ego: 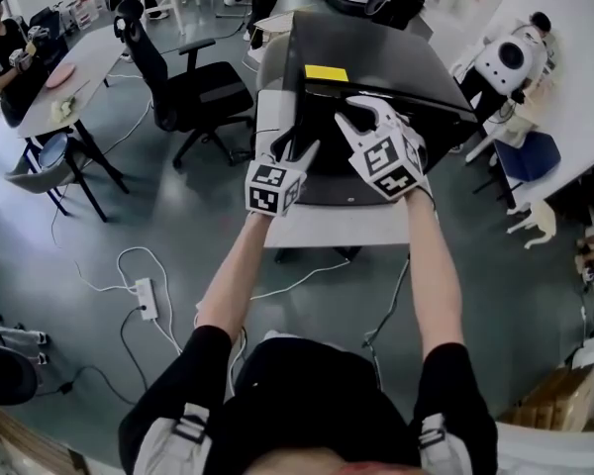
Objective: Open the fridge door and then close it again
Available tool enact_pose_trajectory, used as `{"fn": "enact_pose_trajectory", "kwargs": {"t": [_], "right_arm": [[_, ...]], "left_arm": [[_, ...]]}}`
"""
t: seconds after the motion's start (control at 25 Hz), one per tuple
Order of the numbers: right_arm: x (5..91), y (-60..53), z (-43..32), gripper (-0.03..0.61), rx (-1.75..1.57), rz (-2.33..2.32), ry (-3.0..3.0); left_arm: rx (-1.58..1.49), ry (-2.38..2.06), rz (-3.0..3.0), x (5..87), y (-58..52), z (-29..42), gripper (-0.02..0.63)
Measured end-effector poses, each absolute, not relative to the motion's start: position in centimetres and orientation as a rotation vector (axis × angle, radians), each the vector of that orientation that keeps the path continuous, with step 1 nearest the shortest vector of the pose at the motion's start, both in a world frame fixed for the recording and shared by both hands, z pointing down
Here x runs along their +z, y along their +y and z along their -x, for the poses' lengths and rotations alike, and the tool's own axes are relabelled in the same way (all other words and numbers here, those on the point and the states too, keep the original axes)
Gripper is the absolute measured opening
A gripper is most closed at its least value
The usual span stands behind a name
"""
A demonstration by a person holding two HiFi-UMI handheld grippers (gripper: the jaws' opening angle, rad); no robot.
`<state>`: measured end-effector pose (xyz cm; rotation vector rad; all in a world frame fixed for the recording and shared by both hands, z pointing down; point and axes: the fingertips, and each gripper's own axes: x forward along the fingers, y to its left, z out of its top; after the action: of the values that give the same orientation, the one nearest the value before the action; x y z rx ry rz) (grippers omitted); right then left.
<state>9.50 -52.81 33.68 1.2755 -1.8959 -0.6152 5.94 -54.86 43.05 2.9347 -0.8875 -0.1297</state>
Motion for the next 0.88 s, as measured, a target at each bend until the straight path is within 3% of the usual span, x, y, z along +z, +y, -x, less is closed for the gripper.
{"fn": "enact_pose_trajectory", "kwargs": {"t": [0.88], "right_arm": [[33.2, -51.0, -8.9, 0.037, -0.638, -1.253, -1.964]], "left_arm": [[-0.155, -0.985, -2.914, 43.2, -53.6, -5.7, 0.218]]}}
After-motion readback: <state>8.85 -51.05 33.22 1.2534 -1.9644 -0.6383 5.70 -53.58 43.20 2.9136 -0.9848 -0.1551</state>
